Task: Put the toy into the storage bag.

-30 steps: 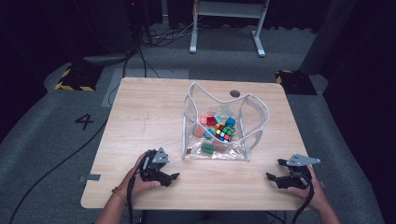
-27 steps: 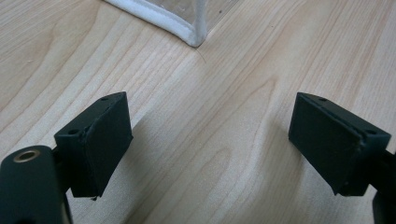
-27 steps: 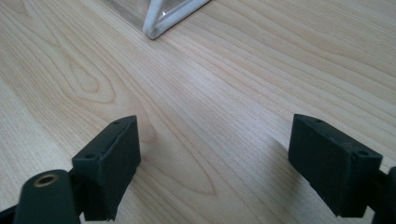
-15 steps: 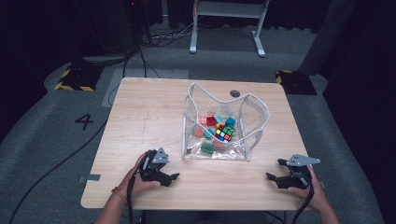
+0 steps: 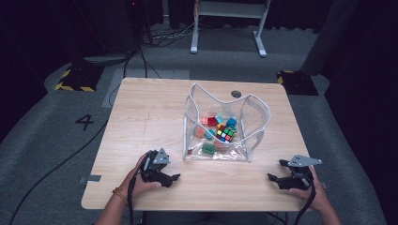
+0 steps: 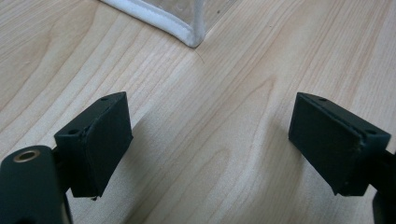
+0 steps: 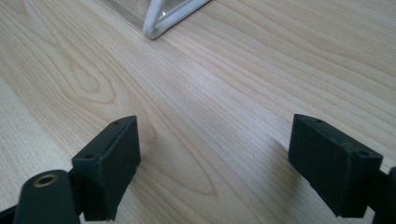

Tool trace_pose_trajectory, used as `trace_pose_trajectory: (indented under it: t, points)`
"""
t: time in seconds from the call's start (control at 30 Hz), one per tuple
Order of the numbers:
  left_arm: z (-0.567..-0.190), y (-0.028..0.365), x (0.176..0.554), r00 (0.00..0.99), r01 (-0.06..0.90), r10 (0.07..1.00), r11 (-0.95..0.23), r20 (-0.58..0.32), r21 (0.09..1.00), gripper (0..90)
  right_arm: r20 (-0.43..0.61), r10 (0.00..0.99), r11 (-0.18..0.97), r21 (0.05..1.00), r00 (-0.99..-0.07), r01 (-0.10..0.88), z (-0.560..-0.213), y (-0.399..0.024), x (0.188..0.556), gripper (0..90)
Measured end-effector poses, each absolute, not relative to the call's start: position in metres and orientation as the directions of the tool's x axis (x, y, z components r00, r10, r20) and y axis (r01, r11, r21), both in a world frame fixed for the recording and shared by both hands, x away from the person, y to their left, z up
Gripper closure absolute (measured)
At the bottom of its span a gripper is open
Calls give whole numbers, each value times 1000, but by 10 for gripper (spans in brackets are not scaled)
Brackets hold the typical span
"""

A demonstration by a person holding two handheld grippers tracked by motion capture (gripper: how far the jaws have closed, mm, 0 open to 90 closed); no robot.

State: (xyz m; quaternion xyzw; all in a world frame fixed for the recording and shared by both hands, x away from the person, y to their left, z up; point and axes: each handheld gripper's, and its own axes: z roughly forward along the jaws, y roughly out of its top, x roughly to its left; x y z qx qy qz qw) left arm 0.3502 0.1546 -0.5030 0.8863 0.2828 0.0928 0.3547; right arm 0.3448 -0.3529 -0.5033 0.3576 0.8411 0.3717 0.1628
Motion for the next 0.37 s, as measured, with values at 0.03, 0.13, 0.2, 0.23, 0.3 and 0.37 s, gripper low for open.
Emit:
trace_pose_trajectory:
  t: [0.03,0.13,0.2,0.23,0.3,0.37]
  points:
    - [-503,155,350,824,434,566,-590,-34,681,133,-8,723,468,742,-691,480,-503,-353,345,168]
    - [-503,155,350,824,435,566,-590,-35,680,133,-14,718,476,740,-696,475,-504,-353,346,165]
    - [-503,155,351,823,434,566,-590,-34,681,133,-10,719,472,740,-695,478,-504,-353,346,164]
    - [-503,155,351,824,430,565,-594,-28,680,132,-10,719,472,741,-695,478,-504,-353,346,164]
    - [-503,154,351,822,432,569,-589,-30,683,132,-10,718,473,740,-696,478,-504,-353,346,164]
    - [-503,154,351,822,433,569,-589,-30,683,131,-9,718,473,740,-696,478,-504,-353,346,164]
